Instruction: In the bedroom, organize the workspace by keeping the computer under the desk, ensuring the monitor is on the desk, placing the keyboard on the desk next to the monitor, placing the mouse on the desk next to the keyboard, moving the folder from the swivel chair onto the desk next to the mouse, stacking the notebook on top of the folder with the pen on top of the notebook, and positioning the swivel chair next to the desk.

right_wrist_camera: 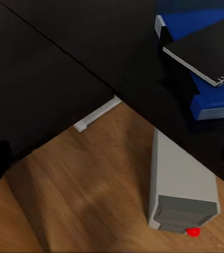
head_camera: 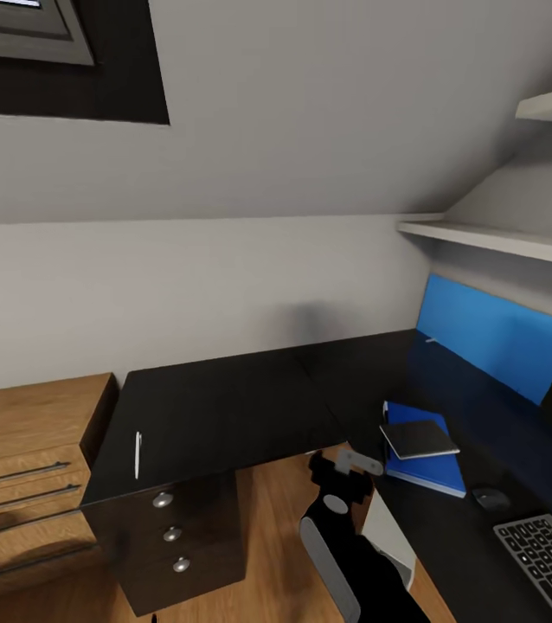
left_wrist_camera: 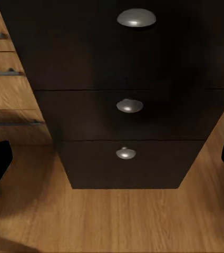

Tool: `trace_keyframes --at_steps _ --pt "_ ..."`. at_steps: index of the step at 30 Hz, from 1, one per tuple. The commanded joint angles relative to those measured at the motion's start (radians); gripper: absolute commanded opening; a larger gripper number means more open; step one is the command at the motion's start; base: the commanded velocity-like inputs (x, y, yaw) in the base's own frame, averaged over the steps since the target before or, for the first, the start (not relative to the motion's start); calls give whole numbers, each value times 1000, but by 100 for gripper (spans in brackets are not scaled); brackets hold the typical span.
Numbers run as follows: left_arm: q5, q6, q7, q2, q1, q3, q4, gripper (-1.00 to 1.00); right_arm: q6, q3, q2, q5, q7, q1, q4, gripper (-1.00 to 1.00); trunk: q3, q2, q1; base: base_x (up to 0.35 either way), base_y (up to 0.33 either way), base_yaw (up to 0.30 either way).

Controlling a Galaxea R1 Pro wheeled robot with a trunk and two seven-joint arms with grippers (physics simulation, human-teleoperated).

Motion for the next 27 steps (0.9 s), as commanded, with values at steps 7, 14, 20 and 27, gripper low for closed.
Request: trace_keyframes --at_steps 7,14,20,27 --pt "82 67 2 13 55 -3 -98 100 49 -30 1 -2 -8 -1 -8 100 21 48 -27 0 0 0" --pt "122 164 2 34 64 -3 -131 100 36 -25 1 0 -9 -1 -16 100 34 76 -42 0 0 19" --pt "145 184 2 44 66 -3 -139 100 31 60 1 2 -4 -1 -12 100 33 76 -42 0 0 183" --pt "152 188 2 45 66 -3 -139 100 27 109 1 4 -2 -1 10 100 30 76 -42 0 0 254"
